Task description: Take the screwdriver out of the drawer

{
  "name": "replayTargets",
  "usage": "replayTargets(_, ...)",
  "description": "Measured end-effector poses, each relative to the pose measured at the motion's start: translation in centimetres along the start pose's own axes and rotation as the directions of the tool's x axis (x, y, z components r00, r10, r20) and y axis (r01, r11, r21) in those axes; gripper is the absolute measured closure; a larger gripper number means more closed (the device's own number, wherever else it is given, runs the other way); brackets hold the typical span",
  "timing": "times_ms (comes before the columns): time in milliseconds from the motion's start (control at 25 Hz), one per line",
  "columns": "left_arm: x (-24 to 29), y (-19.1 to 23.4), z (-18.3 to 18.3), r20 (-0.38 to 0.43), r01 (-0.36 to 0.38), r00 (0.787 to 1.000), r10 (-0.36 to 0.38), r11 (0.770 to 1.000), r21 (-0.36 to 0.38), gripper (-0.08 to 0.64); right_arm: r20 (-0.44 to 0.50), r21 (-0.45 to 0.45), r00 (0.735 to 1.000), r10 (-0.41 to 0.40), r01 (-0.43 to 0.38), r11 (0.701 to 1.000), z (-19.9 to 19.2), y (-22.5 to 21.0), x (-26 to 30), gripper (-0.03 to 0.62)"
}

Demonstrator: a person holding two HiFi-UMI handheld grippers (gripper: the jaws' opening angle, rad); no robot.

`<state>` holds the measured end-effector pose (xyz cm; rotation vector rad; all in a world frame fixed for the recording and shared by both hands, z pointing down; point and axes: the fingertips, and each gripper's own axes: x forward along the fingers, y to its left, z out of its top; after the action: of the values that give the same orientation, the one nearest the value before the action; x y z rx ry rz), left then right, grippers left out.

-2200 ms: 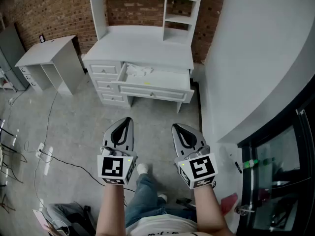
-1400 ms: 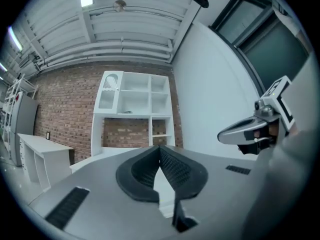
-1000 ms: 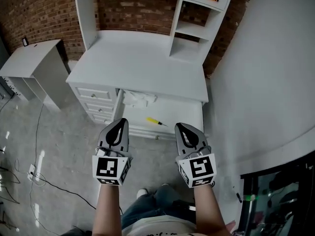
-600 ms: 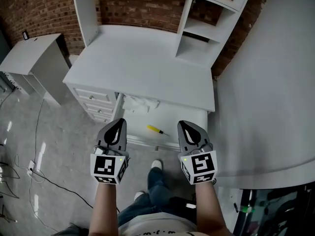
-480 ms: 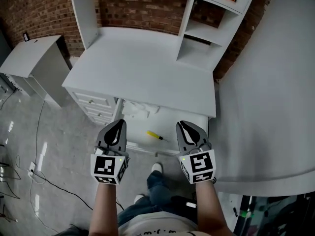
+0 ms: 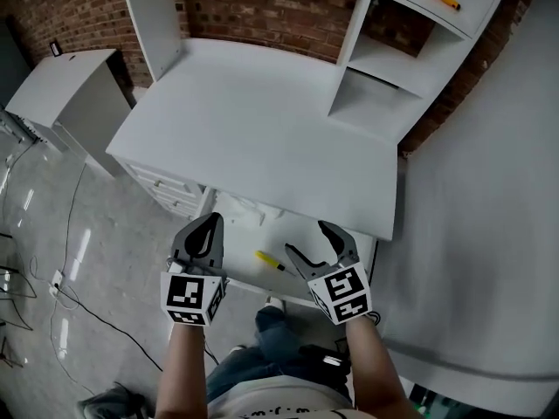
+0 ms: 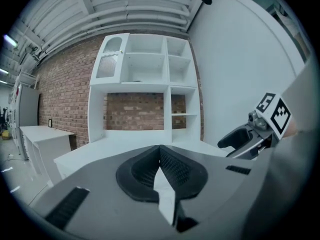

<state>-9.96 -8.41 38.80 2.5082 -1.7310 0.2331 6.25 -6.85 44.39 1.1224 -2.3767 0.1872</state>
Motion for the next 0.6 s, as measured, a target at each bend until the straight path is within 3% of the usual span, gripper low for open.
replayTargets(280, 2.0, 0.7, -3.3, -0.086, -0.046, 0.995, 0.043, 0.998, -0.037, 0.548, -0.197, -0.003, 0.963, 0.185, -0.189, 0.982, -7.0, 1.9, 5.4, 0.282)
replayTargets(600, 3.0, 1.9, -8.3, -0.185, -0.042, 0.982, 0.031, 0.998, -0.055, 0.548, -0.402, 0.034, 0.857, 0.324, -0.339, 0.94, -15.2, 5.8, 10.8, 0.328)
